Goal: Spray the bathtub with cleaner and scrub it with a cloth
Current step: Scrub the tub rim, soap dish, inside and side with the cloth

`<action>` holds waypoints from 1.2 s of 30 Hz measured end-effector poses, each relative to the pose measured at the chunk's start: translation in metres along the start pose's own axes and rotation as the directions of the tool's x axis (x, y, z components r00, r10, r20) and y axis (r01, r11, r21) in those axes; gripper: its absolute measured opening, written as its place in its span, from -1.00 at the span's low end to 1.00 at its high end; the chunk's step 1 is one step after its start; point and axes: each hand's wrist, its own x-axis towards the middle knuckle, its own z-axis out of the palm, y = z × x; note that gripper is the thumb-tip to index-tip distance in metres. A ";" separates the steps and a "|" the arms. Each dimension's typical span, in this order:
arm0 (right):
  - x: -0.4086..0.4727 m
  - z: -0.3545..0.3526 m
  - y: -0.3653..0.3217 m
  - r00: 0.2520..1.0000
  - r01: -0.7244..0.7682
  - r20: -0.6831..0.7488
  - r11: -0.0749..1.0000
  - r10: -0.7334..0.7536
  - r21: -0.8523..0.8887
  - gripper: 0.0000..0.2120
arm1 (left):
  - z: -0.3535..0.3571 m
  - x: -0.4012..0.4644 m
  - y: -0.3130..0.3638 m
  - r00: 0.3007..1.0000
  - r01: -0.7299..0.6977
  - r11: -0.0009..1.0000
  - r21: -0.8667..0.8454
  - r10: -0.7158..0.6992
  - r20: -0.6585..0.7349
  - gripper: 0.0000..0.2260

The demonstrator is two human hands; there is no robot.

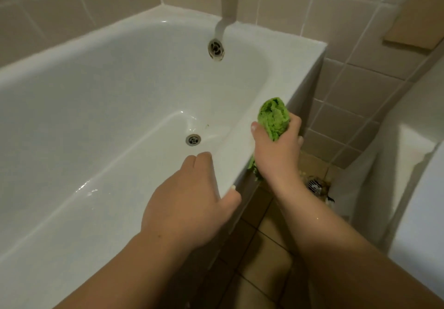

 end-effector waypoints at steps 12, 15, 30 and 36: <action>0.013 0.002 0.014 0.984 0.151 -0.076 0.985 -0.158 -0.088 -0.58 | 0.009 0.009 -0.010 0.994 -0.017 0.991 -0.131 0.002 -0.111 -0.34; 0.009 -0.002 0.013 0.987 0.149 -0.046 0.984 -0.154 -0.101 -0.59 | 0.010 0.008 -0.009 0.991 0.007 0.986 -0.167 -0.029 -0.128 -0.32; -0.110 -0.179 -0.113 0.815 0.291 0.575 0.805 0.074 -0.516 -0.57 | -0.127 -0.137 0.033 0.958 0.098 0.992 0.076 -0.114 0.263 -0.49; -0.167 -0.308 -0.223 0.793 0.350 0.600 0.732 0.100 -0.585 -0.44 | -0.242 -0.225 0.117 0.943 0.027 1.000 -0.009 -0.023 0.331 -0.58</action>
